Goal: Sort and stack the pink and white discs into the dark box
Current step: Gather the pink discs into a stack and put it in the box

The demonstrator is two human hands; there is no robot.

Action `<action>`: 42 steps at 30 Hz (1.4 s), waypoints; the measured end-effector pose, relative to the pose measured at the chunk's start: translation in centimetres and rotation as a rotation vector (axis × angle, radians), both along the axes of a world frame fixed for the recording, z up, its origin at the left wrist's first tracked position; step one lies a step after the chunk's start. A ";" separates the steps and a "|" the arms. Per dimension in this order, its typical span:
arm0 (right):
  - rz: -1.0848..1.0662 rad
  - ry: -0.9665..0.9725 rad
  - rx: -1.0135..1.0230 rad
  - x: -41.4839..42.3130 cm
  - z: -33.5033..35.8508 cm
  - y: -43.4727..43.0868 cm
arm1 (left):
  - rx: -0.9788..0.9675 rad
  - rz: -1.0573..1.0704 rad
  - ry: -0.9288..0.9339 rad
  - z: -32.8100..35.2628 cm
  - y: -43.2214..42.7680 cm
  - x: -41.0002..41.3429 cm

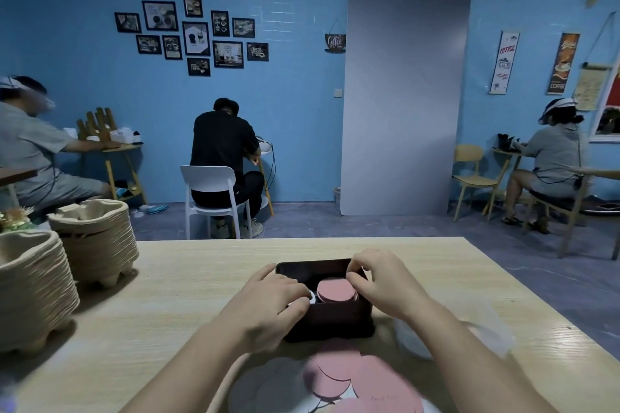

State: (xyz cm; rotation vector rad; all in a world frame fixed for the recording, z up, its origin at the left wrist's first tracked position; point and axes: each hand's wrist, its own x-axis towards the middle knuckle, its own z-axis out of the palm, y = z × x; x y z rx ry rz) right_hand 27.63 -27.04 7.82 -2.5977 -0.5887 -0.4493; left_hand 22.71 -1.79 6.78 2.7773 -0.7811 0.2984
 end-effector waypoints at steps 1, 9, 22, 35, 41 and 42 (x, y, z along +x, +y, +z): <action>0.024 -0.008 0.038 -0.2 -0.4 -0.4 | 0.069 -0.010 0.020 0.4 -0.3 0.4; 0.076 -0.037 0.113 -1.5 -1.4 -1.4 | 0.278 -0.063 0.087 0.4 -2.4 2.3; 0.120 -0.187 0.162 -3.7 -0.6 -1.1 | -0.128 -0.041 -0.205 -0.8 -0.1 -1.0; 0.198 -0.133 0.134 -12.7 -5.6 -2.6 | -0.303 -0.112 -0.231 -5.3 -2.0 -8.3; 0.190 0.006 0.076 -14.4 -6.5 -4.7 | -0.331 -0.109 -0.168 -6.5 -2.3 -8.7; 0.195 0.037 0.068 -14.6 -6.5 -4.8 | -0.324 -0.108 -0.168 -6.6 -2.3 -8.6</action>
